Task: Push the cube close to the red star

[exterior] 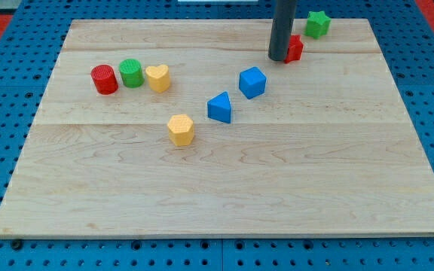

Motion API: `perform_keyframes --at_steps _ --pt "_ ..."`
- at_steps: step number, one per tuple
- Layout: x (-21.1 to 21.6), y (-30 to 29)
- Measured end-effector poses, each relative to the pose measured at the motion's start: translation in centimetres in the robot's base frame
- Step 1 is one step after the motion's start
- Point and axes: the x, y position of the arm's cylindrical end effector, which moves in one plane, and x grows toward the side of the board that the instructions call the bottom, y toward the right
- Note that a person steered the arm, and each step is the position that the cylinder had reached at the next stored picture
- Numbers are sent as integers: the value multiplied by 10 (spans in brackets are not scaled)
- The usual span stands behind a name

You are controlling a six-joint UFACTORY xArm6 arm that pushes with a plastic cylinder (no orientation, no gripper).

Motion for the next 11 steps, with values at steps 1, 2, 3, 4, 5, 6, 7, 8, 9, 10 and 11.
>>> perform_keyframes --at_steps 1,2,3,4,5,6,7,8,9,10,11 --pt "31 8" --pt "112 53" --pt "117 -32" --pt "98 -76" --pt "96 -103" --pt "80 -73" --pt "60 -20" --pt "77 -23" --pt "88 49" --pt "37 82" --pt "17 56"
